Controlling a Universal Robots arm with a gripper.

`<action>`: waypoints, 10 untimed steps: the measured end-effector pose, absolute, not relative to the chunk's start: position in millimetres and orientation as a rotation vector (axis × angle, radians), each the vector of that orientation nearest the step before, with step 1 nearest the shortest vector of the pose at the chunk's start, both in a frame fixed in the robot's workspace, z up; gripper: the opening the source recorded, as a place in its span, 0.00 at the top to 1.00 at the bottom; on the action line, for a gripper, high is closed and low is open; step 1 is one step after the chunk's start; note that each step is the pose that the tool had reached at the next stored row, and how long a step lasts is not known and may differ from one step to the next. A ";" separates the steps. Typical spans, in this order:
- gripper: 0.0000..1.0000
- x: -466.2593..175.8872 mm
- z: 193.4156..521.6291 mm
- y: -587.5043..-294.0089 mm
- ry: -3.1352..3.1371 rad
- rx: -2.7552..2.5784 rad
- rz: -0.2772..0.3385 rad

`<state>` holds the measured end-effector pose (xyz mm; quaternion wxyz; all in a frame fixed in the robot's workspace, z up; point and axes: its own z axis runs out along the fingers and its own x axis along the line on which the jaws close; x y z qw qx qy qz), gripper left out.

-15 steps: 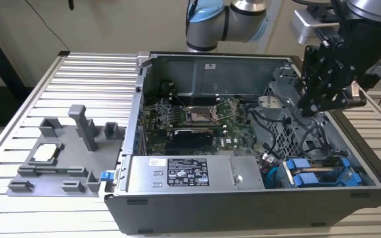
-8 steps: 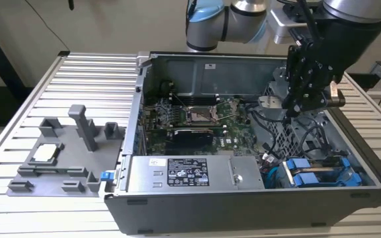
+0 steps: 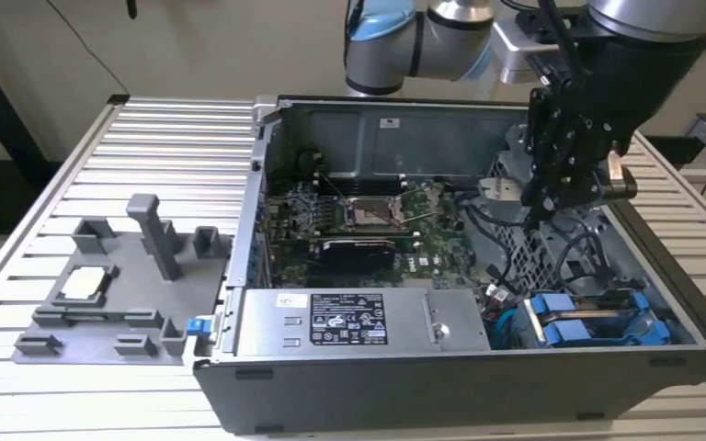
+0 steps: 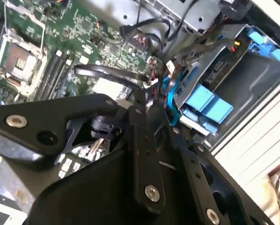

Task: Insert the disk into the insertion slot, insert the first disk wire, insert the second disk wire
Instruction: 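Insert the first disk wire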

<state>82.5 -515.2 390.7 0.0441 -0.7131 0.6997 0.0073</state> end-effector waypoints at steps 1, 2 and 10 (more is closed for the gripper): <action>0.73 81.7 390.3 -513.8 2.136 -2.179 0.007; 0.73 80.9 389.7 -512.1 2.133 -2.179 -0.007; 0.73 75.9 386.5 -505.1 2.120 -2.222 -0.098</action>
